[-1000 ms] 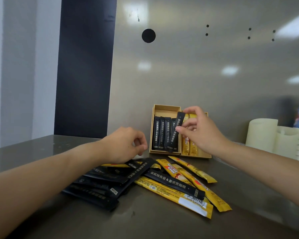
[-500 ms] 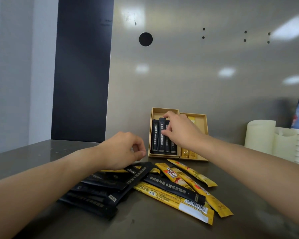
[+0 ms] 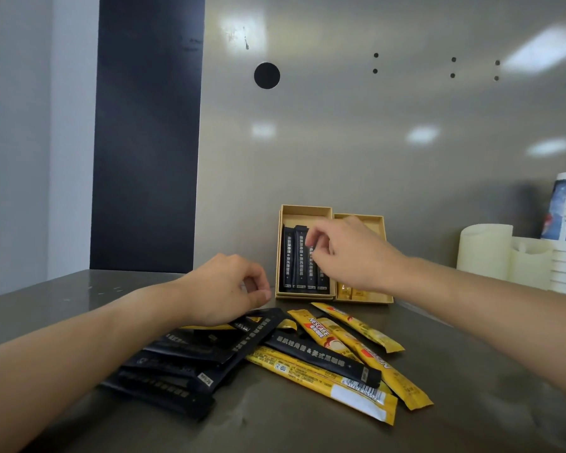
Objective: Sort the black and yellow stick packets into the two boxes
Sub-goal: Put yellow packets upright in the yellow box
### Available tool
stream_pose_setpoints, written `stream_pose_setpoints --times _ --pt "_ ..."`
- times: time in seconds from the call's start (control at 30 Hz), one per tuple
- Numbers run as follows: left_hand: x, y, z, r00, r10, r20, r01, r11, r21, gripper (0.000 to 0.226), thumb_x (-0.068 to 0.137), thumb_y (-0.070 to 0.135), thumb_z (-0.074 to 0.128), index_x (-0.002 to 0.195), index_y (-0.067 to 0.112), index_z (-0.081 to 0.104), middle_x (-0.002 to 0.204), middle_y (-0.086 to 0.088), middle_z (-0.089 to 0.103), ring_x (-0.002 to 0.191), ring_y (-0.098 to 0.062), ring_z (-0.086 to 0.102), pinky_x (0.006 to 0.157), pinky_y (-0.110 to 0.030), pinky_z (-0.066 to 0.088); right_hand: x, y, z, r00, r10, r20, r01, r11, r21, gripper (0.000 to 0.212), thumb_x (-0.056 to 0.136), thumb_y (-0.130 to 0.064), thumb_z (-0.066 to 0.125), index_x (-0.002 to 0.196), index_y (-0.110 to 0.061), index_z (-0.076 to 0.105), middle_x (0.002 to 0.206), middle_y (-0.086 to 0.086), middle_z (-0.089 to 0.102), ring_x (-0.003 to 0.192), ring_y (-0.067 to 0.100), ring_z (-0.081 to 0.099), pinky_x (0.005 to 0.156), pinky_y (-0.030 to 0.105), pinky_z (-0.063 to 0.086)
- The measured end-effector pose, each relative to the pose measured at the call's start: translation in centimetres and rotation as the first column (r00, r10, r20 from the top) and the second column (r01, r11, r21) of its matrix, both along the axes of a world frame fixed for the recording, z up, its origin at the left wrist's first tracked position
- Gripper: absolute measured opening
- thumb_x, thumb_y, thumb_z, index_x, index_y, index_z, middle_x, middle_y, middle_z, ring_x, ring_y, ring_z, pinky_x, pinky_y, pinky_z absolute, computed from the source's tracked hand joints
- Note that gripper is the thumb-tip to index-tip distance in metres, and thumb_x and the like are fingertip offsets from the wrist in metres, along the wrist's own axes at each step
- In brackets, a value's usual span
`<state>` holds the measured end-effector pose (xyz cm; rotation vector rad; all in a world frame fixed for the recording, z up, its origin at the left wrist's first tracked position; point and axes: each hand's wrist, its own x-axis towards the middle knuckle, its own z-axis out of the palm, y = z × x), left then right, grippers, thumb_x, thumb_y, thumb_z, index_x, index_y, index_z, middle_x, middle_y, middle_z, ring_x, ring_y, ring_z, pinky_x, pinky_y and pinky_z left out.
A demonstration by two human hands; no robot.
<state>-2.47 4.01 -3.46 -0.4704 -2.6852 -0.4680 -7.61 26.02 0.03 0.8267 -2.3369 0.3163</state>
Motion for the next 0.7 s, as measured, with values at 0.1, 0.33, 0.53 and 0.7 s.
stream_pose_setpoints --times 0.1,0.33,0.53,0.7 --pt "0.1 0.1 -0.2 1.0 -0.013 0.021 0.013 1.0 -0.002 0.014 0.098 0.037 0.06 0.098 0.03 0.072 0.089 0.014 0.068 0.082 -0.004 0.062 0.067 -0.016 0.045 1.5 2.1 -1.5 0.997 0.052 0.063 -0.059 0.993 0.107 0.013 0.101 -0.031 0.051 0.105 -0.028 0.063 0.09 -0.013 0.066 0.07 -0.011 0.057 0.061 0.016 0.043" --pt "-0.1 0.2 -0.3 1.0 0.008 -0.016 -0.008 1.0 0.007 0.014 0.097 0.041 0.062 0.092 0.032 0.072 0.086 0.015 0.069 0.078 -0.003 0.062 0.065 -0.014 0.044 1.9 4.8 -4.1 0.961 -0.157 0.227 0.103 0.967 0.234 0.053 0.089 -0.077 0.034 0.092 -0.031 0.062 0.081 -0.005 0.069 0.074 0.01 0.066 0.07 0.039 0.061" --pt "0.2 0.2 -0.2 1.0 0.007 -0.004 -0.008 1.0 -0.003 0.013 0.096 0.042 0.061 0.09 0.036 0.071 0.088 0.015 0.07 0.084 -0.006 0.066 0.077 -0.024 0.054 2.4 4.9 -3.8 0.89 -0.133 0.437 0.073 0.986 0.151 0.035 0.098 -0.051 0.056 0.101 -0.021 0.071 0.094 0.001 0.073 0.085 0.014 0.067 0.077 0.033 0.057" --pt "0.3 0.4 -0.3 1.0 0.015 -0.019 -0.015 1.0 -0.014 0.012 0.096 0.041 0.062 0.09 0.035 0.071 0.089 0.014 0.07 0.086 -0.008 0.065 0.081 -0.028 0.056 2.8 4.6 -3.0 0.796 -0.029 0.605 0.015 1.0 0.027 0.027 0.096 -0.035 0.065 0.109 -0.014 0.076 0.08 -0.009 0.069 0.075 0.004 0.061 0.074 0.025 0.054"
